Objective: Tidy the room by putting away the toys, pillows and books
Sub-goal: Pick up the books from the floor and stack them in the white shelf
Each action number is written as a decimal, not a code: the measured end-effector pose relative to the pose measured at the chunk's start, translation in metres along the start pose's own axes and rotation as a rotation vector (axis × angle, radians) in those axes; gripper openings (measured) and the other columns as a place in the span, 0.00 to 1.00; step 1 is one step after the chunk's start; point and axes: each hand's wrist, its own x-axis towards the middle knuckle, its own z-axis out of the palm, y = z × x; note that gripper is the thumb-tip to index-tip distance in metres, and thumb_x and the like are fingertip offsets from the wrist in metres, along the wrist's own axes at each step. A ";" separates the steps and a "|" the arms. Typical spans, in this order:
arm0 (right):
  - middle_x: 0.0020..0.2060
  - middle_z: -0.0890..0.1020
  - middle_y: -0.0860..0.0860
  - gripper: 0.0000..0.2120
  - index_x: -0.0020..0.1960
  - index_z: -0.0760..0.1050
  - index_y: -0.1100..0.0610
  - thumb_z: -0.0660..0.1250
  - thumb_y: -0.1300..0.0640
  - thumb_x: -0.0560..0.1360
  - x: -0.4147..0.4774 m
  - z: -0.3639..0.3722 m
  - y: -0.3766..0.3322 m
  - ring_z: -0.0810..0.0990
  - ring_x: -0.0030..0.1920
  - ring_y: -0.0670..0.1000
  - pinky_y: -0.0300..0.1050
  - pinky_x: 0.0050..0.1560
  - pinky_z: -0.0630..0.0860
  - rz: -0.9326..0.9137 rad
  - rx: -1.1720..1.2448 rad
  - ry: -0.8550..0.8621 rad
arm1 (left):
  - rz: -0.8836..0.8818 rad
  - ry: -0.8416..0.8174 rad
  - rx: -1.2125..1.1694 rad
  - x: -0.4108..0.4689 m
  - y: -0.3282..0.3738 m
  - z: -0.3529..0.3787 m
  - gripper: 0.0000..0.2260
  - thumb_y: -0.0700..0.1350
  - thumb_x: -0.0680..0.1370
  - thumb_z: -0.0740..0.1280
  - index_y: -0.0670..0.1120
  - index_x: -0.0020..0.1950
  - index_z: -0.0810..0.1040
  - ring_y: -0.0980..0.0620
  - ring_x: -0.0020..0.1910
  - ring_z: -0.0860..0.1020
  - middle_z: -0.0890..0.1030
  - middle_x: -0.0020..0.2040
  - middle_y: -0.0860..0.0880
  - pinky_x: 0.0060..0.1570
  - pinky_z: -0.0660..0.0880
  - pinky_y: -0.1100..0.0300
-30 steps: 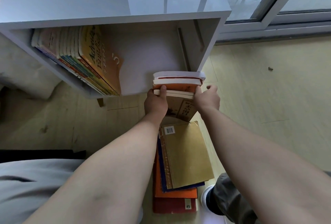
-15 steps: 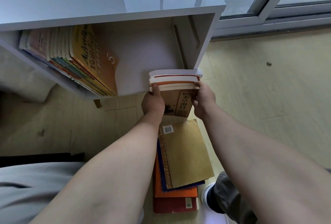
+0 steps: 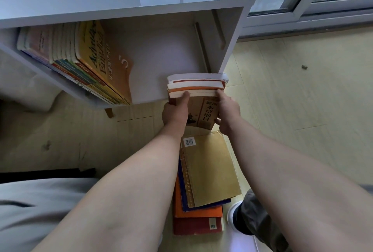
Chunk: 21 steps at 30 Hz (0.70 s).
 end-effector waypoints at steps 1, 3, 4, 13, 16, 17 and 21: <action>0.53 0.83 0.52 0.22 0.63 0.73 0.53 0.66 0.39 0.78 0.000 0.000 0.000 0.81 0.52 0.53 0.50 0.43 0.77 0.011 0.013 -0.019 | -0.012 -0.017 -0.019 0.001 0.000 0.000 0.25 0.67 0.74 0.70 0.49 0.59 0.78 0.55 0.44 0.77 0.82 0.51 0.52 0.40 0.69 0.61; 0.49 0.81 0.49 0.24 0.62 0.73 0.54 0.62 0.35 0.79 -0.002 -0.004 0.000 0.77 0.46 0.48 0.47 0.41 0.72 0.012 0.010 -0.026 | 0.008 -0.037 -0.025 -0.001 0.001 -0.002 0.28 0.68 0.73 0.71 0.50 0.63 0.77 0.54 0.48 0.78 0.82 0.55 0.53 0.47 0.70 0.58; 0.48 0.79 0.47 0.24 0.61 0.72 0.54 0.59 0.34 0.80 -0.001 -0.006 0.001 0.76 0.46 0.48 0.48 0.45 0.72 0.016 0.011 -0.014 | 0.023 -0.046 -0.011 0.000 0.000 -0.004 0.29 0.68 0.72 0.72 0.50 0.64 0.76 0.52 0.52 0.78 0.82 0.57 0.53 0.50 0.70 0.56; 0.47 0.78 0.57 0.17 0.56 0.73 0.63 0.64 0.50 0.75 -0.006 -0.034 0.058 0.76 0.43 0.58 0.47 0.43 0.75 0.178 -0.400 0.205 | -0.002 -0.115 0.404 -0.033 -0.037 -0.035 0.33 0.54 0.78 0.73 0.44 0.78 0.64 0.44 0.69 0.73 0.74 0.66 0.50 0.55 0.69 0.61; 0.55 0.80 0.59 0.26 0.61 0.75 0.60 0.68 0.49 0.66 0.017 -0.062 0.113 0.80 0.53 0.62 0.53 0.55 0.80 0.242 -0.707 0.172 | -0.223 -0.050 0.528 -0.032 -0.079 -0.048 0.19 0.53 0.79 0.71 0.43 0.64 0.76 0.46 0.48 0.81 0.81 0.58 0.45 0.36 0.73 0.61; 0.57 0.80 0.59 0.29 0.63 0.74 0.59 0.68 0.47 0.65 0.015 -0.069 0.126 0.79 0.56 0.62 0.57 0.58 0.80 0.277 -0.768 0.165 | -0.300 -0.062 0.495 -0.031 -0.094 -0.050 0.15 0.52 0.79 0.71 0.43 0.58 0.79 0.48 0.43 0.81 0.83 0.53 0.44 0.35 0.74 0.60; 0.68 0.74 0.60 0.34 0.73 0.66 0.62 0.74 0.49 0.73 -0.028 -0.080 0.132 0.74 0.67 0.64 0.58 0.66 0.75 0.373 -0.768 0.110 | -0.515 -0.169 0.365 -0.037 -0.142 -0.056 0.12 0.52 0.81 0.66 0.44 0.54 0.81 0.48 0.43 0.81 0.85 0.49 0.45 0.34 0.72 0.59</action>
